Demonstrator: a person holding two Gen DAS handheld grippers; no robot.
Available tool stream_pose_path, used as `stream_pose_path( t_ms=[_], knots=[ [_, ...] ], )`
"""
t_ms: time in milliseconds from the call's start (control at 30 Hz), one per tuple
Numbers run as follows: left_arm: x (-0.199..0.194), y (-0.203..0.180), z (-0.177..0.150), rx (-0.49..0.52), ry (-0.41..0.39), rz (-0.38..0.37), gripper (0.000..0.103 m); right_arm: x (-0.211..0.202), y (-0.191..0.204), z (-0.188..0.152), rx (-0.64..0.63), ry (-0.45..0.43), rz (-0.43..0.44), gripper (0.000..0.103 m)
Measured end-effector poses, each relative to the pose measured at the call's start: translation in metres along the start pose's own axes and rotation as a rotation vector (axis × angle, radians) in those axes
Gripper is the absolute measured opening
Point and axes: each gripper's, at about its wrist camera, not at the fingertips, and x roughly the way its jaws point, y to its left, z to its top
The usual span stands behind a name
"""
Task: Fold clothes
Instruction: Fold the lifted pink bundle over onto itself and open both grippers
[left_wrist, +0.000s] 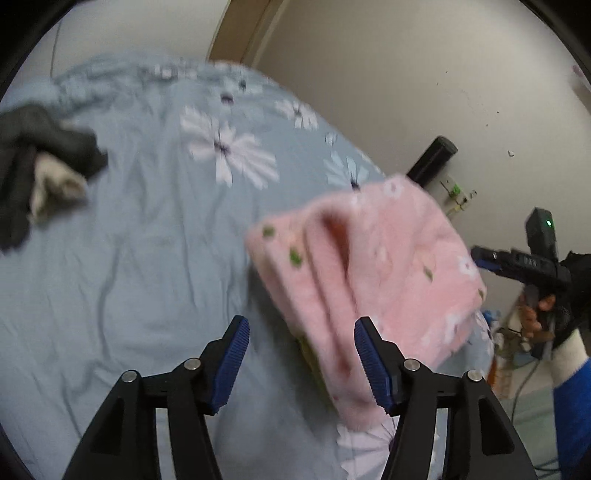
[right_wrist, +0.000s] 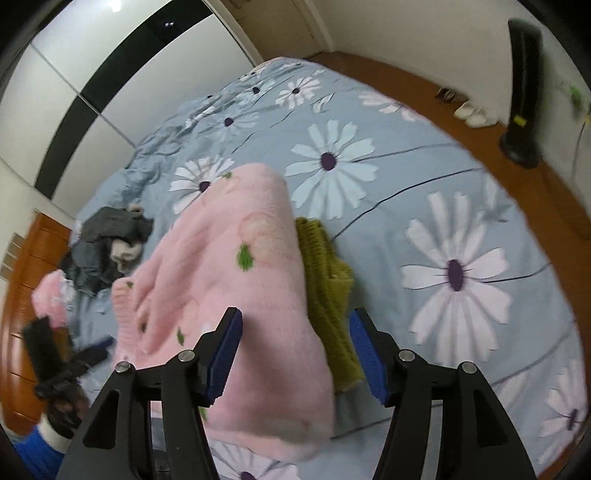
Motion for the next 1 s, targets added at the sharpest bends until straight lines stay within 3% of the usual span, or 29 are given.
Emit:
stream_pose_path(
  t_ms=[167, 333, 467, 567, 900, 1000],
  knots=[
    [0.017, -0.053, 0.035, 0.131, -0.044, -0.030, 0.064, -0.016, 0.050, 0.005, -0.098, -0.081, 0.036, 0.062],
    [0.048, -0.088, 0.049, 0.259, -0.044, -0.012, 0.064, -0.006, 0.092, -0.012, -0.262, -0.064, 0.038, 0.062],
    [0.077, -0.068, 0.039, 0.239, 0.021, 0.027, 0.064, 0.010, 0.071, -0.031, -0.230, -0.020, -0.015, 0.062],
    [0.090, -0.052, 0.033, 0.191, 0.037, 0.020, 0.064, 0.019, 0.056, -0.045, -0.185, -0.022, 0.015, 0.062],
    [0.113, -0.049, 0.027, 0.214, 0.123, 0.054, 0.064, 0.045, 0.037, -0.055, -0.087, -0.070, 0.047, 0.062],
    [0.103, -0.057, 0.029, 0.216, 0.108, 0.061, 0.065, 0.042, 0.040, -0.054, -0.066, -0.073, 0.018, 0.062]
  ],
)
